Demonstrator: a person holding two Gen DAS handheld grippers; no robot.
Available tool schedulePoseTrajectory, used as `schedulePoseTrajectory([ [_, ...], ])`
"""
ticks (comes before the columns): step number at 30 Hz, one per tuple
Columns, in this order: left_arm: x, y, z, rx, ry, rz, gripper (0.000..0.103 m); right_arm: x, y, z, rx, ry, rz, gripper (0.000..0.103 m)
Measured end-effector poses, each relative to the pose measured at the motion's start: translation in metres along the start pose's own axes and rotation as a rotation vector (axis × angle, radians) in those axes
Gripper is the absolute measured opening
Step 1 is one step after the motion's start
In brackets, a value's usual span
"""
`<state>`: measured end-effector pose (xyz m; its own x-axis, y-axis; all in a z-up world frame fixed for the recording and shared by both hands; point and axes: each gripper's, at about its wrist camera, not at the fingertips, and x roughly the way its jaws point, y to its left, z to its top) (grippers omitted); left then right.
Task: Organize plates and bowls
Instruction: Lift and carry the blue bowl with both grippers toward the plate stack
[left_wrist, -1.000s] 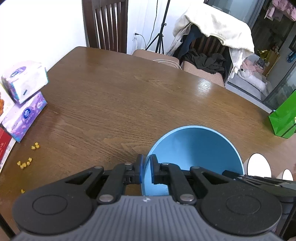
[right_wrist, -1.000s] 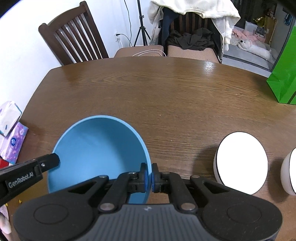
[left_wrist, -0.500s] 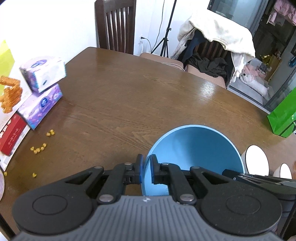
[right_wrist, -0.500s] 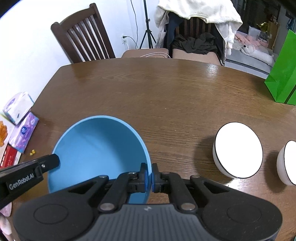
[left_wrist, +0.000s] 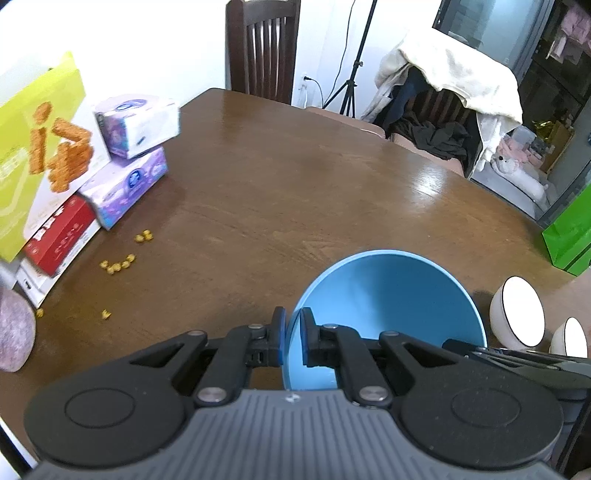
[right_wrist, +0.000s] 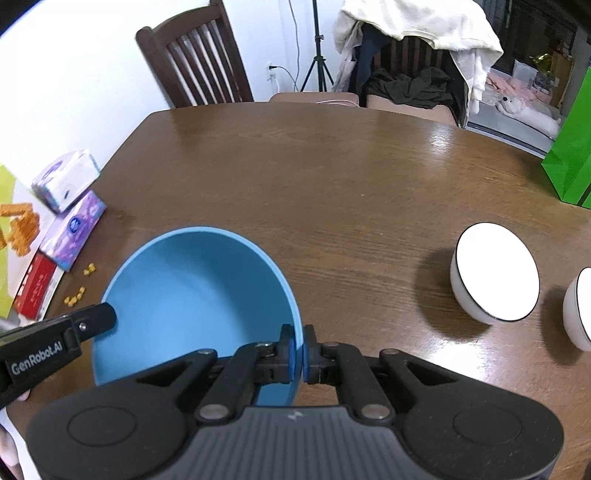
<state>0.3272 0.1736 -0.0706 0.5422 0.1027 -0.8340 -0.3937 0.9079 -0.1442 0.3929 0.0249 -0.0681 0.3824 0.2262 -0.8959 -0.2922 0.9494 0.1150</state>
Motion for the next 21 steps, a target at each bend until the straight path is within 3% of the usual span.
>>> schedulePoseTrajectory([
  [21, -0.025, 0.043, -0.042, -0.04, 0.01, 0.063, 0.008, -0.006, 0.041, -0.047, -0.057, 0.046, 0.043, 0.005],
])
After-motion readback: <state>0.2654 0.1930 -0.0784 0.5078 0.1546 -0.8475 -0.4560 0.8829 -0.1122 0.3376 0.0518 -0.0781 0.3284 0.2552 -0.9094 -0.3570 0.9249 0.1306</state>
